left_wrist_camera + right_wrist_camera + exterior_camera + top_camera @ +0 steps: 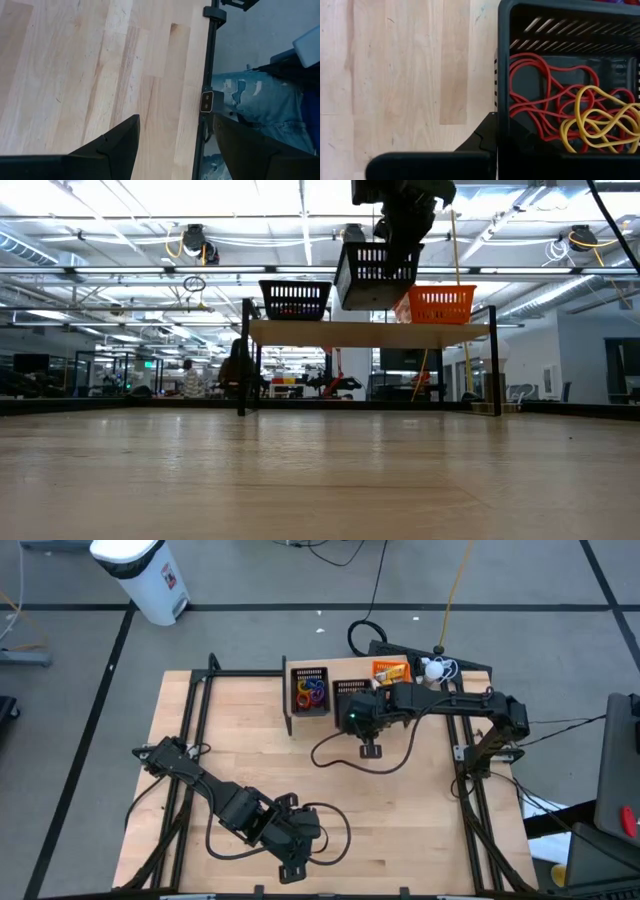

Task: Pick & Place Office Desk Supplies
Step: Put the black bin with rubber band on the shelf

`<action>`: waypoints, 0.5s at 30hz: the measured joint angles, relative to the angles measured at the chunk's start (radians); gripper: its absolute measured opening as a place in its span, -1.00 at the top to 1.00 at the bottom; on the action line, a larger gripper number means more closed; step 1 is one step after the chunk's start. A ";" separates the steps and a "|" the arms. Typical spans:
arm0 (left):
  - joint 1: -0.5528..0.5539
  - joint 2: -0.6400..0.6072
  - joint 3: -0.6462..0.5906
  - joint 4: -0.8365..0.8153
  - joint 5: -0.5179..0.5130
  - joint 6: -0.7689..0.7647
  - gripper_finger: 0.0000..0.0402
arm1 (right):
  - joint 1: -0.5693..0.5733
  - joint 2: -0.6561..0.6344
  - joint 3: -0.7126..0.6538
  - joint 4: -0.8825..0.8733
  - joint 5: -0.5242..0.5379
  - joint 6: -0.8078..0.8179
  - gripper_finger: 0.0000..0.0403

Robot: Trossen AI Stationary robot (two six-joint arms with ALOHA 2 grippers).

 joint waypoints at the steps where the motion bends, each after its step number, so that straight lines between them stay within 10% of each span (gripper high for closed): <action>1: 0.000 0.000 0.000 0.000 0.000 0.000 -0.27 | -0.005 0.000 0.000 0.000 0.000 -0.005 1.00; 15: 0.000 0.000 0.000 0.001 0.003 0.001 -0.27 | -0.111 0.015 -0.001 0.016 -0.044 -0.082 1.00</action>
